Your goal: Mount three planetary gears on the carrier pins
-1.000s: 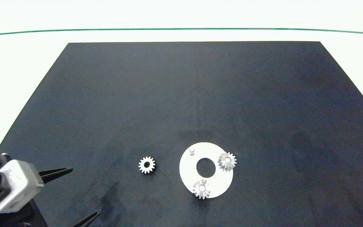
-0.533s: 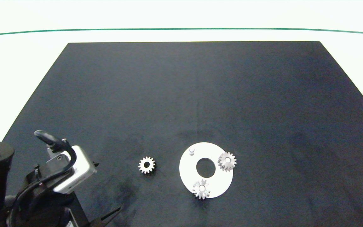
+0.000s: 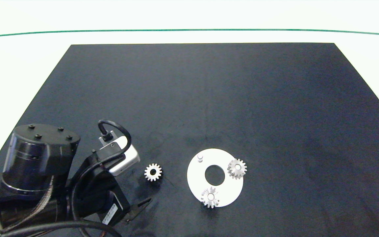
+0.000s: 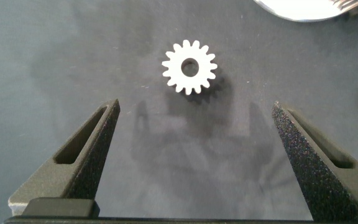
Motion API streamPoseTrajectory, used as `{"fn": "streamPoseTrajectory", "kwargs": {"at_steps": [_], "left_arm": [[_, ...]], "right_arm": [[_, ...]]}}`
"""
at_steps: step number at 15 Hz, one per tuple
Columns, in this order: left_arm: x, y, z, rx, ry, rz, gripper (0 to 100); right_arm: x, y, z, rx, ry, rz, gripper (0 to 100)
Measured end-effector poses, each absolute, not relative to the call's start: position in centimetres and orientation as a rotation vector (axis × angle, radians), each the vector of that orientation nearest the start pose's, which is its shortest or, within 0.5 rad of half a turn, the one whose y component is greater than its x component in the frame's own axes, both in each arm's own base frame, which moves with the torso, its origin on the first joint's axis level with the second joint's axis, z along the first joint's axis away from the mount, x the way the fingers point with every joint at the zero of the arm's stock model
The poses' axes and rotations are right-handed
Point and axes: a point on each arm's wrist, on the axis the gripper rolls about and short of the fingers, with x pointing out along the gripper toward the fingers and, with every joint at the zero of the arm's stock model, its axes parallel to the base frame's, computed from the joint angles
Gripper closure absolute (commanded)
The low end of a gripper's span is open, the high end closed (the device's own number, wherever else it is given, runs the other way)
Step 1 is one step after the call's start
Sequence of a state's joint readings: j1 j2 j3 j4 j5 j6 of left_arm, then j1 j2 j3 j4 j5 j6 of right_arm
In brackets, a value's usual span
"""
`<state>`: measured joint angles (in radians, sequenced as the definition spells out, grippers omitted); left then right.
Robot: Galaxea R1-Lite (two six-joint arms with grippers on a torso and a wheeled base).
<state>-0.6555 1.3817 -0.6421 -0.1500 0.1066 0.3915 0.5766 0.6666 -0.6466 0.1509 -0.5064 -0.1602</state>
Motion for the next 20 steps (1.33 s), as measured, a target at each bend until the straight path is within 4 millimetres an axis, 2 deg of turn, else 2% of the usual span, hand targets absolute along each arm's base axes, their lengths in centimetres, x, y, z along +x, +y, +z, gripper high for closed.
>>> {"fn": "streamPoseTrajectory", "kwargs": {"at_steps": [5, 12, 20], "left_arm": [[18.3, -13.8, 16.8, 0.607, 0.483, -0.645, 0], [19.4, -14.6, 16.3, 0.62, 0.507, -0.65, 0], [20.3, -15.1, 15.9, 0.609, 0.505, -0.646, 16]], "right_arm": [[3.8, 1.2, 23.9, -0.249, 0.142, 0.081, 0], [3.5, 0.9, 23.6, -0.247, 0.139, 0.078, 0], [3.4, 0.9, 23.6, -0.244, 0.135, 0.079, 0]]}}
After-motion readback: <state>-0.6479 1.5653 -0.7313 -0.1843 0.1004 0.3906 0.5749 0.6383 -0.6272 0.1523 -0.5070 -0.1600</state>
